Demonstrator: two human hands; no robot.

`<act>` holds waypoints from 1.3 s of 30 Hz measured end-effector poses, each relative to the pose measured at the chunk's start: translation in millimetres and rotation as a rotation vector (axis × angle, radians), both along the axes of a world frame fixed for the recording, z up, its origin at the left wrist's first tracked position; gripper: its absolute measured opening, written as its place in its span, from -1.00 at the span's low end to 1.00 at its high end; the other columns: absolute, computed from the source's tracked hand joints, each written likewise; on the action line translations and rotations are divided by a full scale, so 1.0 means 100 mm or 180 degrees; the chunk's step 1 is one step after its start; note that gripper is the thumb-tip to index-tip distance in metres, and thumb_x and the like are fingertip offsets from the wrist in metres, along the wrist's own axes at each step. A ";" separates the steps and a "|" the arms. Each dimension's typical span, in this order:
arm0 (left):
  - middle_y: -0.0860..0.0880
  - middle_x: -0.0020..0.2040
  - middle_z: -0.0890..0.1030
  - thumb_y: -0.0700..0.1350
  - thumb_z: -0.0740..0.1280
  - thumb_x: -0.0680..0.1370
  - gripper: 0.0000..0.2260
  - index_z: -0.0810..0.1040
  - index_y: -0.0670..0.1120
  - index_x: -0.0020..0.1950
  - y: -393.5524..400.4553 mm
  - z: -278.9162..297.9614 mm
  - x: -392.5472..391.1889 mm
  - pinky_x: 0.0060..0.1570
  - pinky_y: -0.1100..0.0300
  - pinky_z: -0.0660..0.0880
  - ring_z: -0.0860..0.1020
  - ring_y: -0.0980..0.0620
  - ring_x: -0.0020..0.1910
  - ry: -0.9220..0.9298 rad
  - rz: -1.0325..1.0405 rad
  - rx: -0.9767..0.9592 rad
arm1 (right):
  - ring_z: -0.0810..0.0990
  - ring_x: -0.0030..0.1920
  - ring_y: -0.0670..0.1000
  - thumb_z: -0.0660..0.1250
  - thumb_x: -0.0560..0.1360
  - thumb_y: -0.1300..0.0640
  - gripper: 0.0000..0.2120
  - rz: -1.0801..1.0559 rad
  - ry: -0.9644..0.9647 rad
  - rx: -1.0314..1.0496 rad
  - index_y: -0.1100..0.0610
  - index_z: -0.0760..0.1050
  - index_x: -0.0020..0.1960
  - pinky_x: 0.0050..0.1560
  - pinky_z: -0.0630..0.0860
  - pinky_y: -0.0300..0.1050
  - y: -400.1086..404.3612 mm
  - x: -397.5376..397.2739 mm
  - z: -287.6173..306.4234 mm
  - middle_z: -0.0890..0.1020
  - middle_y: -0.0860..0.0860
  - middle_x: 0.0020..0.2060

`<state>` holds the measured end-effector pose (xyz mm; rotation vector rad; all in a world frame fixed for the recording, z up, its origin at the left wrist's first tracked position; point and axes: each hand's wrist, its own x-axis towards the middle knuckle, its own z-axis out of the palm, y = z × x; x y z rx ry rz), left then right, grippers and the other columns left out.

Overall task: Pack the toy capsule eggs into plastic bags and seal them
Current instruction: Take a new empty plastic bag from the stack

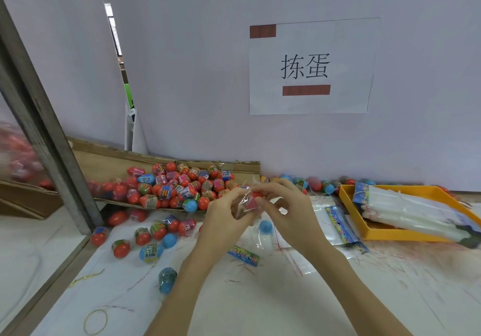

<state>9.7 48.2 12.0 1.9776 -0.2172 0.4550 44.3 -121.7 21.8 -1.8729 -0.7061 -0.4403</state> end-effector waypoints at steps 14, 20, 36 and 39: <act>0.15 -0.10 0.68 -0.21 0.47 0.58 -0.74 0.59 0.12 0.13 0.05 -0.07 0.03 -0.20 0.31 0.58 0.64 0.23 -0.13 0.0007 0.0127 0.0411 | 0.47 0.19 -0.08 0.24 0.70 0.07 -0.74 0.0405 0.0400 -0.0402 0.03 0.72 0.11 0.10 0.39 -0.24 0.15 -0.13 -0.08 0.53 -0.09 0.09; 0.08 -0.33 0.57 0.05 0.30 0.69 -0.86 0.55 0.03 0.00 0.16 -0.04 0.08 -0.40 0.28 0.46 0.51 0.16 -0.41 -0.0397 0.1284 0.0087 | 0.59 0.21 -0.08 0.21 0.71 0.11 -0.77 -0.0072 0.0156 0.0466 0.02 0.59 0.28 0.10 0.48 -0.33 0.15 -0.12 -0.06 0.61 -0.12 0.17; -0.05 -0.17 0.59 -0.25 0.27 0.65 -0.85 0.46 -0.03 0.16 0.24 0.00 0.08 -0.36 0.13 0.42 0.43 0.12 -0.40 -0.0248 0.1479 -0.1415 | 0.21 0.57 -0.02 0.00 0.75 -0.10 -0.59 -0.0229 -0.0212 -0.2032 -0.11 0.36 0.54 0.55 0.02 0.01 0.39 0.04 -0.48 0.35 -0.06 0.55; -0.06 -0.03 0.63 -0.29 0.31 0.61 -0.71 0.46 -0.03 0.28 0.19 0.02 0.08 -0.19 0.03 0.54 0.54 0.03 -0.26 -0.0145 0.1453 -0.1382 | 0.41 0.37 -0.04 0.16 0.72 -0.06 -0.65 -0.0404 -0.0237 -0.1461 -0.09 0.42 0.48 0.45 0.25 -0.01 0.38 0.06 -0.44 0.49 -0.06 0.34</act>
